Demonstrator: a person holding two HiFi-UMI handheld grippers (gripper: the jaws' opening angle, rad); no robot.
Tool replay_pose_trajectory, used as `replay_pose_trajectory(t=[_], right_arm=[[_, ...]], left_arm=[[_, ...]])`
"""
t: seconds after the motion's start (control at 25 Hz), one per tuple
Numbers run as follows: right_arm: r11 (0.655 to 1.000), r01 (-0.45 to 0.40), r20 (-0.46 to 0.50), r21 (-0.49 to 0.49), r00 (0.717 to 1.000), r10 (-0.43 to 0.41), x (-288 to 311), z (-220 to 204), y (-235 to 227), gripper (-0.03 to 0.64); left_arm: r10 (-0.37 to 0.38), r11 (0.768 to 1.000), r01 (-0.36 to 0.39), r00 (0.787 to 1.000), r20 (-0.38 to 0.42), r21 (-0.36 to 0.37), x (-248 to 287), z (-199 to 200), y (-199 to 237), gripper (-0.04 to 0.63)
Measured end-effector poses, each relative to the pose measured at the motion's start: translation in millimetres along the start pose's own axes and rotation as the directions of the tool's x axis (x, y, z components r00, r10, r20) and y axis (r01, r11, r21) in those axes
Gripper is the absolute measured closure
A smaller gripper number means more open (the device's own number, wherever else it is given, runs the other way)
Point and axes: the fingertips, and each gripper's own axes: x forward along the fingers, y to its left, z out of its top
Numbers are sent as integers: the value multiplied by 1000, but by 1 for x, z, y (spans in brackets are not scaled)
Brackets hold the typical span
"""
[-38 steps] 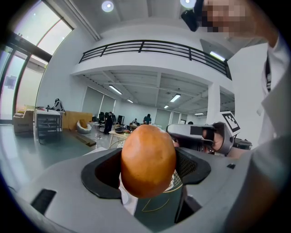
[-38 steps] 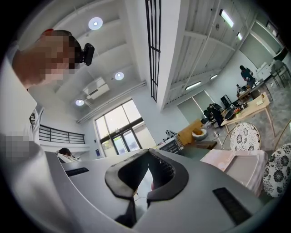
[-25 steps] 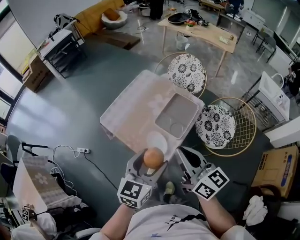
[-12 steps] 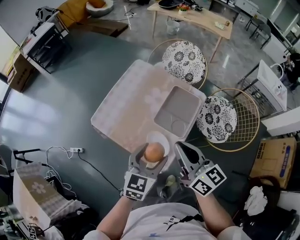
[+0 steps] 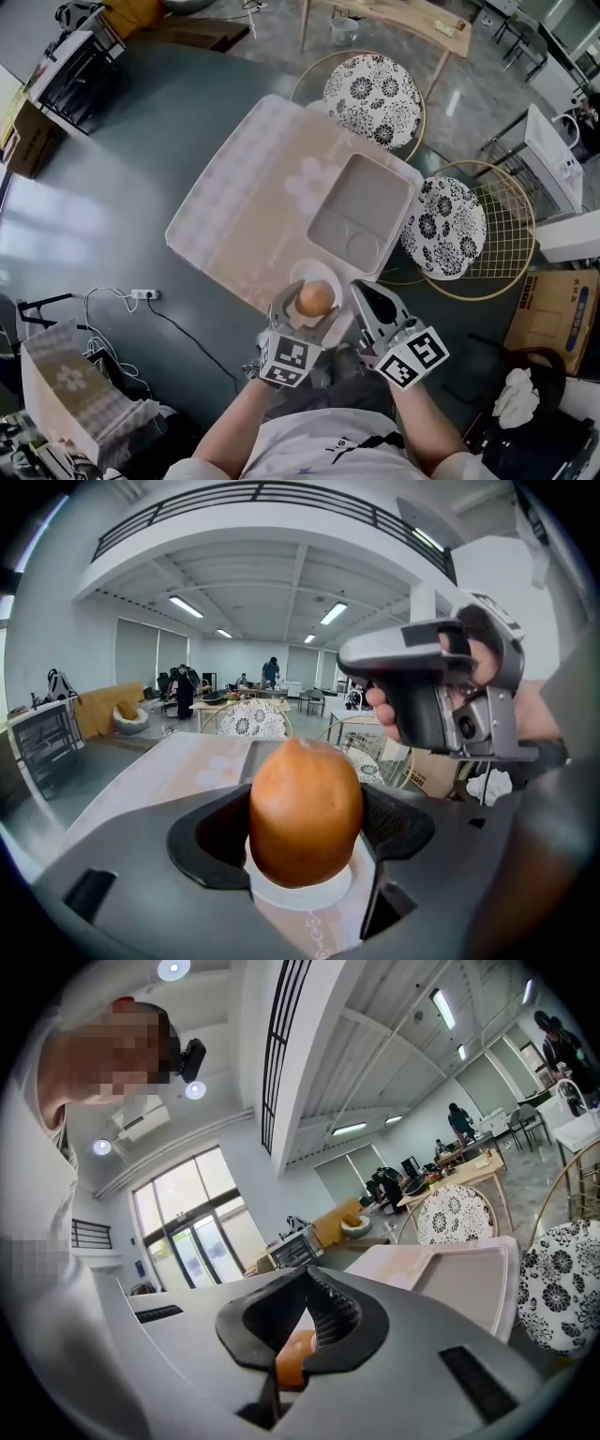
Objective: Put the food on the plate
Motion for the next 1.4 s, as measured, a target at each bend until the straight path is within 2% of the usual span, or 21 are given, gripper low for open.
replay_pose_trajectory(t=[0.4, 0.6, 1.0, 1.4], right_arm=[[1000, 28, -1, 12, 1000, -28, 21, -36, -33, 604], [999, 37, 3, 18, 999, -37, 27, -44, -45, 604], [999, 33, 9, 24, 999, -33, 30, -43, -49, 604], [998, 54, -2, 11, 999, -54, 18, -30, -47, 604]], left_arm=[[-12, 998, 18, 994, -108, 54, 54, -65, 14, 245], [-31, 995, 46, 987, -159, 90, 73, -86, 16, 245], [-19, 984, 65, 966, -259, 168, 93, -115, 16, 245], [-38, 987, 82, 954, -298, 138, 94, -129, 17, 245]])
